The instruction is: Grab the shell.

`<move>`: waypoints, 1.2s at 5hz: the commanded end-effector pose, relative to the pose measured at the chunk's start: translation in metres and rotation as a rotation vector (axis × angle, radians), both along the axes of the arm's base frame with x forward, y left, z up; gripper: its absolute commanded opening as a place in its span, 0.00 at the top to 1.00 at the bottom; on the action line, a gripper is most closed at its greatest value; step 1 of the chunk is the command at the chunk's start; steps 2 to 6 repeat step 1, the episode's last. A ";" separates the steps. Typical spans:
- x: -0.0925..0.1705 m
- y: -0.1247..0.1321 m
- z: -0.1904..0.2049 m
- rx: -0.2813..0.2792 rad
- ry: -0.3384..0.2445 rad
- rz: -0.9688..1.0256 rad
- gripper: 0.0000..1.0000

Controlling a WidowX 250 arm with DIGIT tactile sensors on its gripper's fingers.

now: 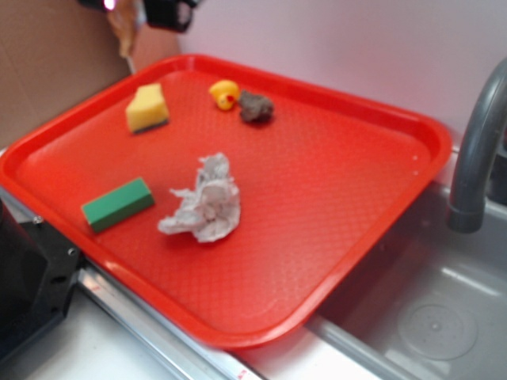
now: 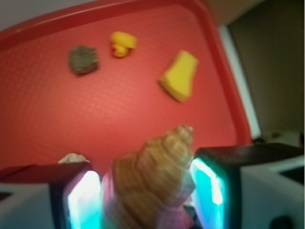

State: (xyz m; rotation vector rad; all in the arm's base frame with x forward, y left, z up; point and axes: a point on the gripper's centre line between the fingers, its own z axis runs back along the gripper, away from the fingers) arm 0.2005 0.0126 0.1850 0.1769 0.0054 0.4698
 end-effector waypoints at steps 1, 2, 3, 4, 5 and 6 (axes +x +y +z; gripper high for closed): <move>0.002 0.006 0.016 -0.013 -0.059 0.108 1.00; 0.002 0.006 0.016 -0.013 -0.059 0.108 1.00; 0.002 0.006 0.016 -0.013 -0.059 0.108 1.00; 0.002 0.006 0.016 -0.013 -0.059 0.108 1.00; 0.002 0.006 0.016 -0.013 -0.059 0.108 1.00; 0.002 0.006 0.016 -0.013 -0.059 0.108 1.00</move>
